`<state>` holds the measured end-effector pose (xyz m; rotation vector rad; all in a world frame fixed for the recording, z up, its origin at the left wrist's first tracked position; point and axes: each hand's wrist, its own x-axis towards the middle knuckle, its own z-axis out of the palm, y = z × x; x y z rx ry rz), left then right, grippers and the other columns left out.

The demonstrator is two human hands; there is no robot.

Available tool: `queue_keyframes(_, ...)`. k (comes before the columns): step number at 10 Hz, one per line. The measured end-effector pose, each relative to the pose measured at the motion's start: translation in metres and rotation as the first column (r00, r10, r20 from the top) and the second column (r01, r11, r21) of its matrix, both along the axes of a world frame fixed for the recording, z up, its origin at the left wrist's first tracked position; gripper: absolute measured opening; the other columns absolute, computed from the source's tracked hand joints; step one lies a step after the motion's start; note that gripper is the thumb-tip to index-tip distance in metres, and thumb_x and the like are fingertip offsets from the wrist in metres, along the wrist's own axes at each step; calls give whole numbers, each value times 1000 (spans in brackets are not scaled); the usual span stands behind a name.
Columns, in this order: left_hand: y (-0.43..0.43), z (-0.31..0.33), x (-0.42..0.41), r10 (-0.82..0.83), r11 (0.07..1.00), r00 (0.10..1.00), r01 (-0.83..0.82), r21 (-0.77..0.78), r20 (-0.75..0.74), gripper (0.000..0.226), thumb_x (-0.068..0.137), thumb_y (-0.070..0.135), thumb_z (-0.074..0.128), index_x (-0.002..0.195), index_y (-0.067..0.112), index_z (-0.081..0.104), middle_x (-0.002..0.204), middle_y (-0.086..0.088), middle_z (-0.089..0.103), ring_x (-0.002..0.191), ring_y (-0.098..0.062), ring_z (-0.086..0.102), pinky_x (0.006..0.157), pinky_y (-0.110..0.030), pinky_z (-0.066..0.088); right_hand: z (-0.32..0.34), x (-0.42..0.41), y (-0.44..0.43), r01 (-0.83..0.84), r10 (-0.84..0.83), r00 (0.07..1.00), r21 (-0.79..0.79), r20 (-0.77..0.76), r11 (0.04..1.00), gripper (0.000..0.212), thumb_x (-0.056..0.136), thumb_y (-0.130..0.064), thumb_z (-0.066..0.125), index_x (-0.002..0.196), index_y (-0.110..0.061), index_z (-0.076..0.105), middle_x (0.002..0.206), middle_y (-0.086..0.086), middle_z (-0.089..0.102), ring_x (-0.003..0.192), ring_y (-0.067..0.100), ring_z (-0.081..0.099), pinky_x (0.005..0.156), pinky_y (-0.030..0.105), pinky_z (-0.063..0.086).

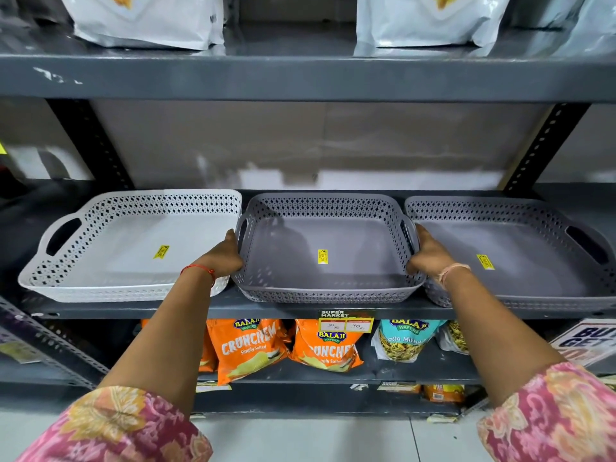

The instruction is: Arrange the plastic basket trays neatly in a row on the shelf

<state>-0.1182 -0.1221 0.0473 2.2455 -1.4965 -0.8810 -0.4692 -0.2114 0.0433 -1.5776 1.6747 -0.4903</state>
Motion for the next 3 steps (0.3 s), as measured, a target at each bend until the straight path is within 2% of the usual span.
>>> queue_keyframes(1,1,0,-2,31,999,999,-30,17,-38,64,82,0,54,137,3,20,123,-25,53,98,-33,53,90,-45,48,-2,2,5,-8,8,1000,-10,-12,1000,105,73,5,69,149,-19,2,155,13,24,137,36,32,109,43,34)
queue_keyframes(2,9,13,-13,104,993,994,-104,-58,-15,73,91,20,50,146,2,4,140,-25,44,121,-40,48,100,-42,41,2,8,20,-11,-23,987,-205,-162,979,96,81,-25,67,148,-13,0,157,15,14,143,33,18,117,43,21)
queue_keyframes(3,26,17,-45,140,902,984,-80,-424,111,59,96,32,36,146,4,19,149,-19,34,135,-35,36,109,-39,34,-3,20,48,-188,-59,923,-581,-380,792,78,89,-49,42,146,-4,14,156,19,16,145,31,14,120,42,14)
